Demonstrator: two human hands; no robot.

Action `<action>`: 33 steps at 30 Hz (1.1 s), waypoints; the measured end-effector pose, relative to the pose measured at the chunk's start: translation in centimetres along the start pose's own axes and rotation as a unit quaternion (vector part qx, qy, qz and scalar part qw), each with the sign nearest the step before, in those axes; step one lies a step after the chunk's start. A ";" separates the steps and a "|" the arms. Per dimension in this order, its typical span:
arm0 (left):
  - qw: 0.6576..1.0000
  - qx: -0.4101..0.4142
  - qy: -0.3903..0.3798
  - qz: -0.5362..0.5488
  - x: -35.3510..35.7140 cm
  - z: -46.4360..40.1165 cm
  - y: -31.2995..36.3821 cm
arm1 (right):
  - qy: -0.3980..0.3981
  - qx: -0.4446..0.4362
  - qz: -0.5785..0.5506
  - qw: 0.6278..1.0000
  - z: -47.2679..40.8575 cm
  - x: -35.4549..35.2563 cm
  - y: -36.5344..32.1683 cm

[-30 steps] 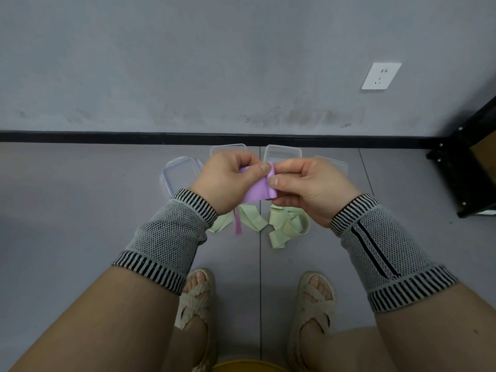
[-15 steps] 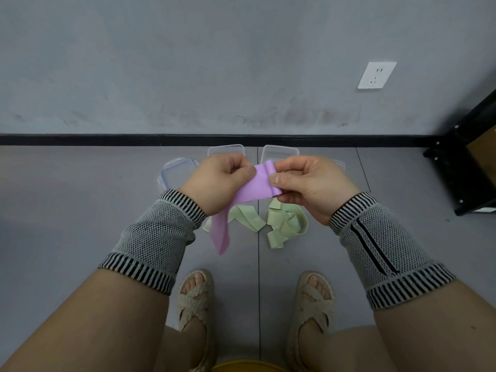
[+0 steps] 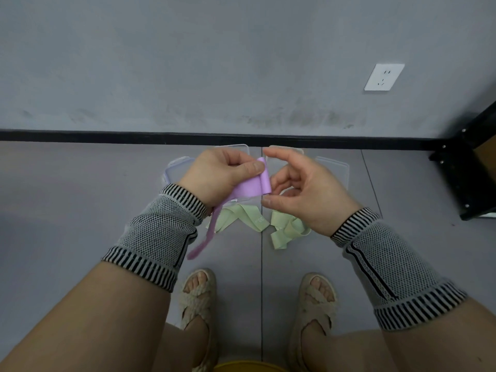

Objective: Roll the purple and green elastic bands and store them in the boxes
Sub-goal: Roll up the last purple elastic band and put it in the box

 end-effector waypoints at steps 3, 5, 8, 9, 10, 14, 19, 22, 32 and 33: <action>1.000 0.011 -0.021 -0.021 -0.1 0.2 0.0 | -0.013 -0.001 -0.020 1.000 0.0 0.3 -0.1; 0.999 0.012 -0.026 -0.014 -0.2 0.2 -0.1 | -0.023 0.005 -0.042 0.999 0.0 0.3 -0.2; 0.999 0.009 -0.033 -0.009 -0.2 0.2 -0.3 | -0.032 0.009 -0.053 0.998 0.1 0.3 -0.2; 0.999 0.010 -0.038 -0.011 -0.2 0.3 -0.4 | -0.031 0.006 -0.052 0.998 0.0 0.2 -0.1; 0.999 0.010 -0.046 -0.012 -0.2 0.3 -0.3 | -0.028 0.004 -0.053 0.998 0.0 0.2 -0.1; 0.995 0.000 -0.075 -0.066 -1.0 0.4 -0.4 | -0.024 0.001 -0.059 0.998 -0.1 -0.4 0.2; 0.991 0.017 -0.061 -0.120 -1.1 0.5 -0.7 | -0.031 -0.001 -0.053 0.998 -0.2 -0.7 0.5; 0.993 0.039 -0.048 -0.098 -0.9 0.5 -0.6 | -0.032 0.002 -0.055 0.998 -0.2 -1.0 0.5; 0.993 0.061 -0.029 -0.093 -0.8 0.2 -0.2 | -0.041 -0.002 -0.087 0.995 -0.2 -1.2 0.5; 0.993 0.067 -0.030 -0.095 -0.7 0.2 -0.3 | -0.042 0.000 -0.094 0.995 -0.2 -1.2 0.5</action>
Point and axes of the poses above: each hand's wrist, its own z-axis away from the middle knuckle, its own x-axis out of the palm, y = z × x, the point moved 1 cm from there along -z, towards the middle knuckle
